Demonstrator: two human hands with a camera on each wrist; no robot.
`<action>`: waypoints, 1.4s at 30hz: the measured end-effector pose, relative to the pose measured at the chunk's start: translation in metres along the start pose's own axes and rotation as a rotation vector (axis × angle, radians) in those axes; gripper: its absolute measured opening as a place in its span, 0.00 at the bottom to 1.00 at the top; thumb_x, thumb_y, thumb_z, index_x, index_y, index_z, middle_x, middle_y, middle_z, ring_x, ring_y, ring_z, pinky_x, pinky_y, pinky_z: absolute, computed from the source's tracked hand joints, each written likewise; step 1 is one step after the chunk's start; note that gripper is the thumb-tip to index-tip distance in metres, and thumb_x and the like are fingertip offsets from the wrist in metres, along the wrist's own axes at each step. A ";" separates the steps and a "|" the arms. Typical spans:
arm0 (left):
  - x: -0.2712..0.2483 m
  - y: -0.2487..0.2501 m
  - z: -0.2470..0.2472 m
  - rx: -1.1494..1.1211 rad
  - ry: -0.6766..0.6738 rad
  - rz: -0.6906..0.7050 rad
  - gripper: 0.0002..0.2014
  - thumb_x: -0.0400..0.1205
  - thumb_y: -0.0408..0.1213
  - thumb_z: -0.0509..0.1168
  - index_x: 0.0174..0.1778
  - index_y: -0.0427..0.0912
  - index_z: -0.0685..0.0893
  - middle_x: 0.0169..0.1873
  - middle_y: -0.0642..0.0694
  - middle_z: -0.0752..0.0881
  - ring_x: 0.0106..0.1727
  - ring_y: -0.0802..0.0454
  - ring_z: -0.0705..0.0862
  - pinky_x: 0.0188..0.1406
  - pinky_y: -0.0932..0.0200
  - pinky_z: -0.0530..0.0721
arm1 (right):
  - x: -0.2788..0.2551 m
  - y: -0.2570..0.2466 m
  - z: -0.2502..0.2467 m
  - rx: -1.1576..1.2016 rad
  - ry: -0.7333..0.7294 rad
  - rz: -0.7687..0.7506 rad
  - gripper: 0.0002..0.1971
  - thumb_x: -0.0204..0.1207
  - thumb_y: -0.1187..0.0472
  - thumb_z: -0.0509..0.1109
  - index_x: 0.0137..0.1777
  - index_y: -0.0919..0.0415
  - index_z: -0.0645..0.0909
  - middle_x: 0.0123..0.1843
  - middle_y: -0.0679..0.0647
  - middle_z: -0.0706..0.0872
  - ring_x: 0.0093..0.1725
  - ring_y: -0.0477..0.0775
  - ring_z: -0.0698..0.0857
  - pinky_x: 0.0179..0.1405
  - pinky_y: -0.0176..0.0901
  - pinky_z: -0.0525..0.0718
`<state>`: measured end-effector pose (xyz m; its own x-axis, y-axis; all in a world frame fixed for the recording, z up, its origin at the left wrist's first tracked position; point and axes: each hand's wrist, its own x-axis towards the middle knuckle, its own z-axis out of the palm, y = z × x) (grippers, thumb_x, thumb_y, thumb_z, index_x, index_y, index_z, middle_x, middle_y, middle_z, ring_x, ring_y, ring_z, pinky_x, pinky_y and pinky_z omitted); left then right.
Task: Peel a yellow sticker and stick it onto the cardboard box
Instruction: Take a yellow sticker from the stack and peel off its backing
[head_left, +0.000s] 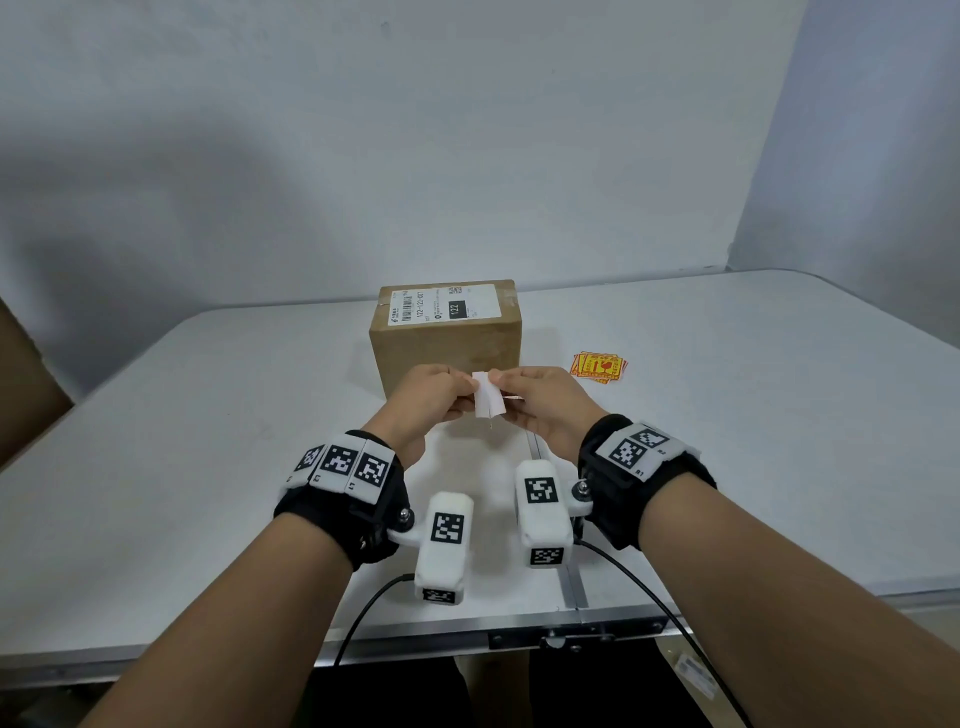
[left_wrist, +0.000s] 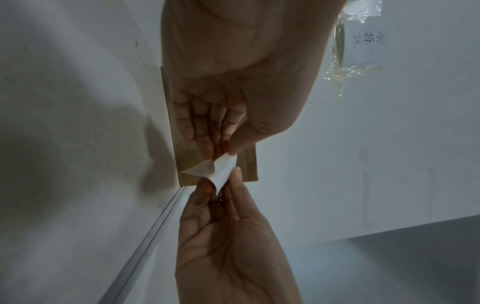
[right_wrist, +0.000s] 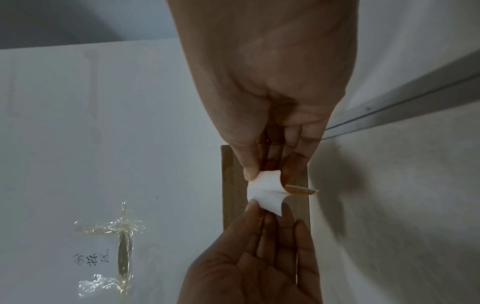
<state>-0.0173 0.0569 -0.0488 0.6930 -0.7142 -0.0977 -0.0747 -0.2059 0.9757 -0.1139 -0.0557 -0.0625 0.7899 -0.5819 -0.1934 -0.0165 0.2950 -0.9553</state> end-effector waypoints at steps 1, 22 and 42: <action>0.000 0.000 0.001 -0.021 0.004 -0.004 0.08 0.79 0.29 0.62 0.37 0.40 0.83 0.36 0.44 0.87 0.38 0.52 0.84 0.46 0.61 0.80 | 0.000 0.000 0.000 0.017 0.005 0.004 0.08 0.79 0.64 0.69 0.54 0.67 0.83 0.44 0.56 0.88 0.39 0.49 0.86 0.33 0.31 0.86; 0.002 -0.009 0.001 -0.047 -0.076 -0.061 0.07 0.81 0.37 0.67 0.38 0.41 0.81 0.39 0.45 0.88 0.40 0.56 0.84 0.48 0.62 0.82 | -0.002 0.005 -0.002 0.044 0.049 0.046 0.15 0.81 0.65 0.66 0.63 0.75 0.80 0.53 0.63 0.86 0.42 0.52 0.86 0.38 0.36 0.87; 0.001 -0.007 0.000 -0.119 -0.048 -0.067 0.05 0.80 0.33 0.68 0.39 0.37 0.83 0.37 0.42 0.89 0.35 0.57 0.87 0.40 0.66 0.86 | -0.005 -0.004 -0.003 0.171 0.202 0.127 0.17 0.81 0.70 0.63 0.68 0.79 0.74 0.58 0.70 0.83 0.41 0.56 0.85 0.32 0.40 0.86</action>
<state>-0.0159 0.0579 -0.0554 0.6583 -0.7333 -0.1699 0.0582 -0.1754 0.9828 -0.1193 -0.0561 -0.0583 0.6495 -0.6666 -0.3657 0.0099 0.4883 -0.8726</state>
